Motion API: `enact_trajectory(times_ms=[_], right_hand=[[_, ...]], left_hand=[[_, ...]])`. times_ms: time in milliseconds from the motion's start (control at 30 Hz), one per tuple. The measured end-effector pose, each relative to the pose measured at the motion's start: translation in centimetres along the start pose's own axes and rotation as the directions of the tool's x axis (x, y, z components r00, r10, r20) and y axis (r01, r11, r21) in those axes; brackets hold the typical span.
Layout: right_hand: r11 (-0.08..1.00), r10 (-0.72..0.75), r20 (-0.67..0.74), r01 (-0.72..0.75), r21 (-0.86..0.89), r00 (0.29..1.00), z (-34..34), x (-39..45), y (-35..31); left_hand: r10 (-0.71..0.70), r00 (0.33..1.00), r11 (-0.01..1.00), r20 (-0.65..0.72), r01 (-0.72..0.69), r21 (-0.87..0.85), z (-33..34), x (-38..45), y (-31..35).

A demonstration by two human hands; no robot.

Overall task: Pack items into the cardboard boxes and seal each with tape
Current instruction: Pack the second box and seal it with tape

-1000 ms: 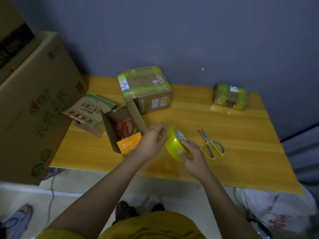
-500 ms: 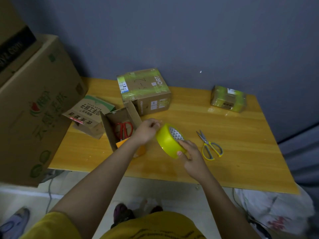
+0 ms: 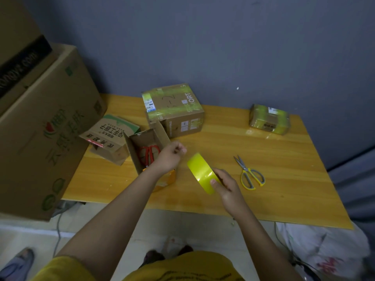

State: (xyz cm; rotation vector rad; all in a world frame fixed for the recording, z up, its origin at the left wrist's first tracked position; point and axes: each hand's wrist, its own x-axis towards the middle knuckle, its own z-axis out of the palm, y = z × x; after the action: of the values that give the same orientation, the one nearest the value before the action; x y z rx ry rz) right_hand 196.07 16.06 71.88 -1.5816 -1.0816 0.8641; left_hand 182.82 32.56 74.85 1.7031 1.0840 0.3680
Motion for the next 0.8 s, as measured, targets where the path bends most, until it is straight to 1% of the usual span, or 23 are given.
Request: enact_trajectory(times_ms=[100, 200, 267, 367, 467, 600, 700, 800], right_hand=[[0.997, 0.036, 0.0, -0.036, 0.072, 0.999, 1.2, -0.3, -0.3], [0.994, 0.05, -0.033, -0.047, 0.102, 0.998, 2.4, -0.7, -1.1], [0.993, 0.053, -0.033, -0.049, 0.106, 0.998, 3.3, -1.2, -1.7], [0.992, 0.063, -0.052, -0.057, 0.112, 0.997, 4.9, -2.0, -2.5], [0.993, 0.079, -0.067, -0.073, 0.096, 0.995, 6.5, -2.8, -2.5], [0.991, 0.126, -0.057, -0.123, 0.047, 0.99, 9.1, -3.8, -2.0], [0.986, 0.168, -0.046, -0.167, 0.017, 0.985, 10.9, -4.1, -2.0], [0.983, 0.176, -0.094, -0.18, -0.029, 0.98, 12.1, -4.0, -2.1]], left_hand=[[-0.072, 0.996, 0.995, 0.049, 0.075, -0.066, -1.1, -0.4, -1.0], [-0.023, 0.994, 0.999, 0.102, 0.028, -0.041, -2.5, -1.2, -1.8], [0.005, 0.995, 1.0, 0.104, -0.006, 0.008, -3.2, -1.6, -2.5], [0.012, 0.993, 0.999, 0.116, -0.016, 0.036, -3.9, -2.3, -3.1], [0.014, 0.99, 0.997, 0.137, -0.024, 0.071, -4.5, -3.0, -4.1], [0.008, 0.98, 0.987, 0.199, -0.04, 0.154, -5.6, -3.9, -6.0], [0.041, 0.983, 0.976, 0.179, -0.078, 0.203, -6.3, -4.5, -7.3], [0.073, 0.985, 0.96, 0.156, -0.112, 0.257, -7.2, -4.9, -7.7]])
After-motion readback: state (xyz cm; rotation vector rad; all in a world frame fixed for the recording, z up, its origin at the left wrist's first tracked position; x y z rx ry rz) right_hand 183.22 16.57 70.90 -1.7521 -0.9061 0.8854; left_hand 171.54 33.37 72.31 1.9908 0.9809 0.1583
